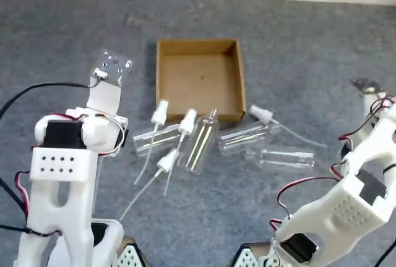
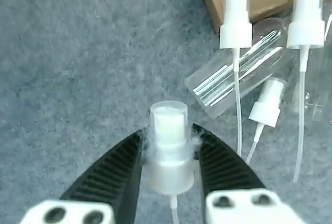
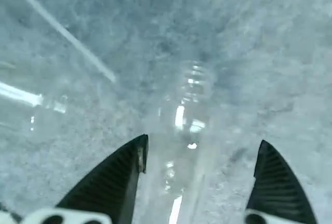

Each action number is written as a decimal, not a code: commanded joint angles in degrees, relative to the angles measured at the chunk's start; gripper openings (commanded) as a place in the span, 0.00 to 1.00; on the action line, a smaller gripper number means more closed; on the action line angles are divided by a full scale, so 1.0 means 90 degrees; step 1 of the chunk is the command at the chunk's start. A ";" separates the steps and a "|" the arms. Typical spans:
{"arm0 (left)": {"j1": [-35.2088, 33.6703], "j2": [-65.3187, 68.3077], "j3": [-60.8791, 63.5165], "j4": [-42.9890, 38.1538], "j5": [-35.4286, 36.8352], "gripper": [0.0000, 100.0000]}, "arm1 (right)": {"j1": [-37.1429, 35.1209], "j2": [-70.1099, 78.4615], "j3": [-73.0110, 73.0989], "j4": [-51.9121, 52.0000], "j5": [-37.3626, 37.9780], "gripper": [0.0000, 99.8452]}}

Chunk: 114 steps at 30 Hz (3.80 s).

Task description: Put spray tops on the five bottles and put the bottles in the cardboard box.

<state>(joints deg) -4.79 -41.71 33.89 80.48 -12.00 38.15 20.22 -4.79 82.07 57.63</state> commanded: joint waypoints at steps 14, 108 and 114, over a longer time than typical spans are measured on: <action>0.0044 -0.0190 0.0093 -0.0127 0.0068 0.01 | -0.0044 -0.0132 0.1060 -0.0747 0.0088 0.02; 0.2134 -0.2720 0.1626 -0.2315 0.2784 0.02 | -0.9255 -0.8405 0.6891 -0.5700 -0.5519 0.00; 0.2007 -0.2720 0.1626 -0.2315 0.2784 0.02 | -0.9177 -0.8962 0.6882 -0.5739 -0.5968 0.00</action>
<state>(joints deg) 14.64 -66.51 48.22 59.03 13.76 -45.45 -55.65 60.26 32.48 7.60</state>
